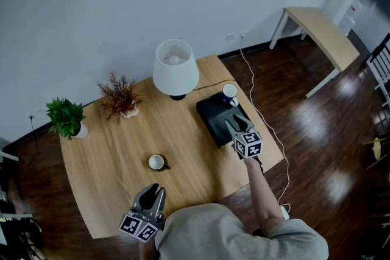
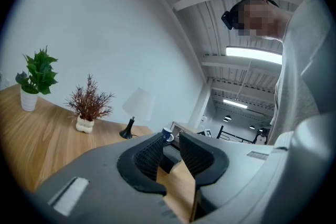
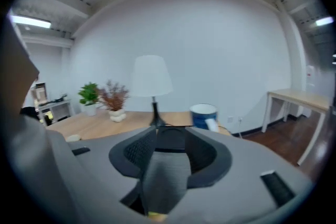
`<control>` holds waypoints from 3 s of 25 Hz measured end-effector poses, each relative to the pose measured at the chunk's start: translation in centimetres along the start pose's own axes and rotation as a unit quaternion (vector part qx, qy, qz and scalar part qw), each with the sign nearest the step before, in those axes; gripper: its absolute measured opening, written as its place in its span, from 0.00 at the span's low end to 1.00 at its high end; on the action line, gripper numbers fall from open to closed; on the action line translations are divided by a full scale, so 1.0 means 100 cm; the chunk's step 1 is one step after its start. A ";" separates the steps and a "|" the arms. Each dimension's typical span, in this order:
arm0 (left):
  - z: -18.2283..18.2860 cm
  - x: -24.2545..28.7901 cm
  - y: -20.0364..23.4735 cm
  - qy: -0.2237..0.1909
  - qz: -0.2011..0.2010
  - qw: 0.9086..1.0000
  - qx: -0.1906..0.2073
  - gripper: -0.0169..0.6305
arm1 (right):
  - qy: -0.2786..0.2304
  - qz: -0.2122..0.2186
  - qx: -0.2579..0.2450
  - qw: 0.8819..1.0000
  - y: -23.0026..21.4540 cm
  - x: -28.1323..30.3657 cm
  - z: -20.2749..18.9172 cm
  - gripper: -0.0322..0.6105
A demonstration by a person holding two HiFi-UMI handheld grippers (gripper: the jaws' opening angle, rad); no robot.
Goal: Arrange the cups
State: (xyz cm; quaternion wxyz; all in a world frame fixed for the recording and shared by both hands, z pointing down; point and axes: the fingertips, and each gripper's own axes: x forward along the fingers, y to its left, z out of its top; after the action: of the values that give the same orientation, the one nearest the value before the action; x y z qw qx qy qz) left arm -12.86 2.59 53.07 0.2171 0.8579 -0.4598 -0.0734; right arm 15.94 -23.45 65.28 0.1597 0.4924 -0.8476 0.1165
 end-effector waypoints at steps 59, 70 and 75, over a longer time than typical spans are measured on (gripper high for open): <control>0.004 -0.037 0.030 -0.050 0.050 0.995 -0.066 0.16 | 0.090 -0.026 -0.049 0.994 -0.014 0.102 -0.046 0.17; 0.008 -0.018 0.013 -0.036 0.010 0.998 -0.049 0.16 | 0.122 -0.042 -0.021 0.991 -0.017 0.084 -0.053 0.22; 0.027 0.000 0.010 -0.043 -0.008 0.998 -0.036 0.16 | 0.050 0.024 0.077 0.995 0.030 0.014 -0.033 0.19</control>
State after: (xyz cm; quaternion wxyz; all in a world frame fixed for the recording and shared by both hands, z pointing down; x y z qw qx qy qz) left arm -14.47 1.31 51.11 0.2273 0.8495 -0.4586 -0.1284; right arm 13.17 -21.98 68.73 0.1602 0.4763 -0.8387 0.2099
